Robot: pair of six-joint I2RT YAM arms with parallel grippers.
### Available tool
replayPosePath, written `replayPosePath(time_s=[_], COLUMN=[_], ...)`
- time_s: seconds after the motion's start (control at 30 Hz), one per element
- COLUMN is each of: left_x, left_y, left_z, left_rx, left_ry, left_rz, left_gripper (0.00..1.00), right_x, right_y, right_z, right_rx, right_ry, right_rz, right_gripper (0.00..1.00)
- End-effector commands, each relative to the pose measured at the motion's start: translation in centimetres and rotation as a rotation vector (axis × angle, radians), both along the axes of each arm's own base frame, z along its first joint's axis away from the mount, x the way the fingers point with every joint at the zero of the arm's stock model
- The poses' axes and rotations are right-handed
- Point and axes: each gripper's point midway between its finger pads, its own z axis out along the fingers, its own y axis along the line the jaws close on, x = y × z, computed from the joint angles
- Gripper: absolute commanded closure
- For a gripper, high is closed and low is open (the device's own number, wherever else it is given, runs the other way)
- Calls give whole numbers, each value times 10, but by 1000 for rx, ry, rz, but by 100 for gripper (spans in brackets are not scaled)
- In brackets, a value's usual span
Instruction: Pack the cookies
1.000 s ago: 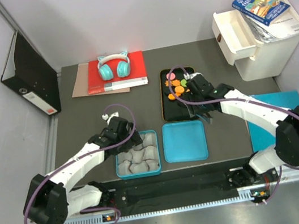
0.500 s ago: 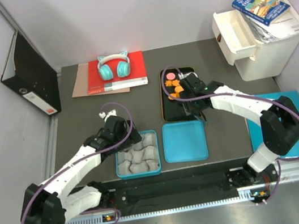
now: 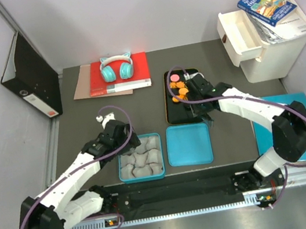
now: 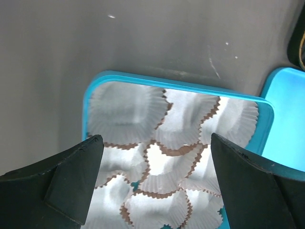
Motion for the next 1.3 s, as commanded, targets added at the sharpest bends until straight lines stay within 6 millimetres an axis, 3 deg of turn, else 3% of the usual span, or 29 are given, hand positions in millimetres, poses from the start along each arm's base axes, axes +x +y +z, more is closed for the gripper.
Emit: replayPosePath(time_s=[0.0,0.17,0.27,0.37,0.5,0.63,0.8,1.03,1.27], left_x=[10,11,11,5,1,-2,-2,-9,-15], left_y=[15,35,54,70,81,83,82,93,101], left_z=[24,38,44,42,37,36,46,62,60], left_rx=[32,64,118,168,195,145,68,14,26], left_ry=[-79,-149,-177,-153,-120,-111,-154,-230,-234], left_rz=[78,160,239,318,409,461,483,525,557], left_gripper=[2,2,2,2,2,2,2,3,9], right_x=[-2,-17,-31,-51,-72,-99,-116,-130,-142], right_y=[4,7,19,43,71,108,142,175,195], right_z=[55,87,102,122,135,131,123,114,105], right_rx=[74,117,146,189,217,244,273,286,275], right_ry=[-127,-181,-201,-239,-248,-229,-199,-165,-135], right_rz=[1,28,83,182,282,400,474,550,604], right_gripper=[64,64,64,64,64,64,65,65,65])
